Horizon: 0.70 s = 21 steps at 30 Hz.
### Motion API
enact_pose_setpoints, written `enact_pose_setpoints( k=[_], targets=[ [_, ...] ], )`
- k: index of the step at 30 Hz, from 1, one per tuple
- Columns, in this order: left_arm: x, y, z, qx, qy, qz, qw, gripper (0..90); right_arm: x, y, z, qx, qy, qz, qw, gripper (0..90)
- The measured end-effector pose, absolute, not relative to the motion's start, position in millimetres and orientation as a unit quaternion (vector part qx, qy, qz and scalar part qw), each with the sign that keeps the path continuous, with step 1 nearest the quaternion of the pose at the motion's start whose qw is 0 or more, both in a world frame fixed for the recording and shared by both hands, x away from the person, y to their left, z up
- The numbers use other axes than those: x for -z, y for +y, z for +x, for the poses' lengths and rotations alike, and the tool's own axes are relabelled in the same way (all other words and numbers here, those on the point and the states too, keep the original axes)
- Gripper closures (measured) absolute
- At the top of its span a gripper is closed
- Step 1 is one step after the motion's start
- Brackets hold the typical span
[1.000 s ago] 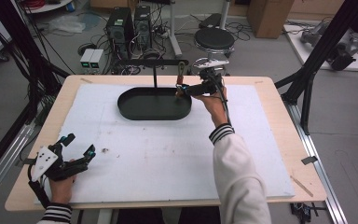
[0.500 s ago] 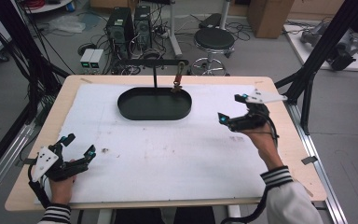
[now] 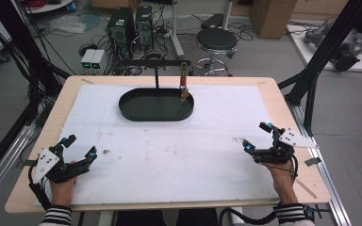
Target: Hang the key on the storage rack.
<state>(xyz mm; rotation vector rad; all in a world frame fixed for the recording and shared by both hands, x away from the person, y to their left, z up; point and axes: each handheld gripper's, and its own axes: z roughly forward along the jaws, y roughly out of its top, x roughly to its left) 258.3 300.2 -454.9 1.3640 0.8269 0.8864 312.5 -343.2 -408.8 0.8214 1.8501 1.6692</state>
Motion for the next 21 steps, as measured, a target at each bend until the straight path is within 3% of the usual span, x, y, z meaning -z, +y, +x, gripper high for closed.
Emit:
enact_pose_setpoints(
  k=[12,21],
  targets=[
    [454.9,299.6,258.2,-0.385,0.357,0.591,0.612,13.3,448.7,-338.2,309.2,-0.623,0.665,0.312,0.268,0.3],
    [455.0,299.8,257.8,-0.386,0.356,0.590,0.613,13.3,451.8,-334.5,304.7,-0.618,0.662,0.301,0.298,0.3]
  ],
)
